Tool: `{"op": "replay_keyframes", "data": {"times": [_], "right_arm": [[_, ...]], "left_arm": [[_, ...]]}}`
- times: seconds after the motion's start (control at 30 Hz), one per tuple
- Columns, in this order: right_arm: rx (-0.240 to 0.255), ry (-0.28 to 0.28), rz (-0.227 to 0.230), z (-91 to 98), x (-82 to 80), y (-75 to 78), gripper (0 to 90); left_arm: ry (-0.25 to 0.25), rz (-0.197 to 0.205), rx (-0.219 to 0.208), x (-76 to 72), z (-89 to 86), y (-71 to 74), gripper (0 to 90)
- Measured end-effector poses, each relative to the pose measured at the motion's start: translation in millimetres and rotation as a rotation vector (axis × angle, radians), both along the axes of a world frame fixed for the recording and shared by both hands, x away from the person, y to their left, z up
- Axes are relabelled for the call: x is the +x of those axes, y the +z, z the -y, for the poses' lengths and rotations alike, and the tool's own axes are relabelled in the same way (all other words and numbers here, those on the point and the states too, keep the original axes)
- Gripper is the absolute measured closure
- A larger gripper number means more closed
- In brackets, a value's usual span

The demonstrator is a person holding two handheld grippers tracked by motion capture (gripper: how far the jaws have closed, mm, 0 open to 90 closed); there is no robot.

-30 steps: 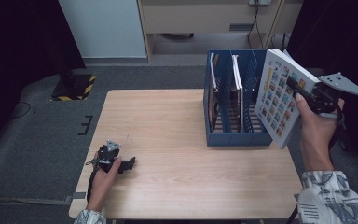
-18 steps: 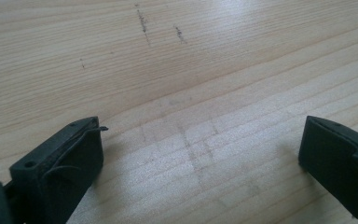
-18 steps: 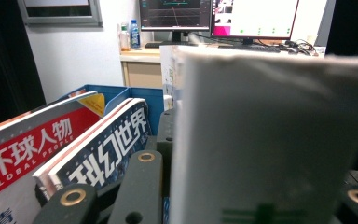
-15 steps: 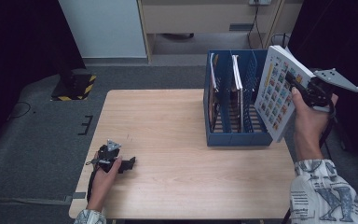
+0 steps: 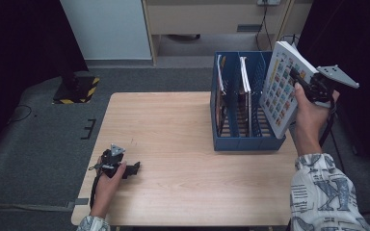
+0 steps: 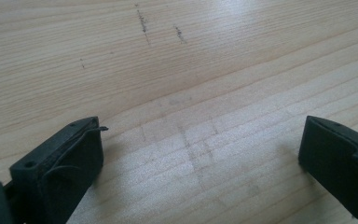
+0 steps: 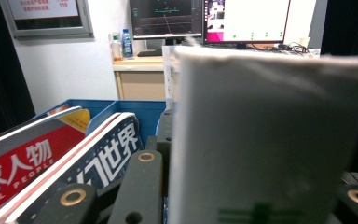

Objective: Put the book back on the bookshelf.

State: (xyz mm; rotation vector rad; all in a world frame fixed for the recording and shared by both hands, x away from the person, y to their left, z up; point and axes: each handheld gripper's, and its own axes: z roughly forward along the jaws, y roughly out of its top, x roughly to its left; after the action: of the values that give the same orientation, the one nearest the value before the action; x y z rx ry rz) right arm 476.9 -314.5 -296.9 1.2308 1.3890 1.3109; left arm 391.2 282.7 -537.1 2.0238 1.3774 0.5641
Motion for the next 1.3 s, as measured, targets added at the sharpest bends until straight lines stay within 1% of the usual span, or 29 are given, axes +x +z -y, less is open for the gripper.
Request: {"op": "replay_keyframes", "data": {"times": [0.13,0.3,0.47,0.6,0.8,1.1,1.2,1.3], "right_arm": [[0.002,-0.003,-0.002,0.4,7.7,-1.9,73.9],[-0.011,-0.01,0.001,-2.4,13.7,-5.4,74.0],[0.003,-0.021,0.006,-1.8,20.0,-8.0,73.9],[-0.005,-0.027,-0.002,-3.9,24.3,-12.6,73.9],[0.013,-0.021,0.002,-2.9,29.4,-18.7,73.9],[0.013,-0.024,0.008,-6.1,32.5,-24.8,73.9],[0.016,-0.028,0.017,-7.3,32.9,-28.7,73.9],[0.014,-0.027,0.016,-8.5,35.4,-34.9,73.9]], "left_arm": [[0.0,0.0,0.0,0.0,0.0,0.0,0.0],[0.0,0.0,0.001,-0.1,0.1,0.0,0.0],[0.001,0.0,0.001,-0.2,0.1,0.0,0.0],[0.001,0.0,0.001,-0.2,0.1,0.0,0.0],[0.001,0.0,0.001,-0.2,0.1,0.0,0.0],[0.0,0.0,0.001,-0.1,0.0,0.0,0.0],[0.0,0.0,0.001,-0.1,0.0,0.0,0.0],[0.0,0.0,0.001,-0.1,0.0,0.0,0.0]]}}
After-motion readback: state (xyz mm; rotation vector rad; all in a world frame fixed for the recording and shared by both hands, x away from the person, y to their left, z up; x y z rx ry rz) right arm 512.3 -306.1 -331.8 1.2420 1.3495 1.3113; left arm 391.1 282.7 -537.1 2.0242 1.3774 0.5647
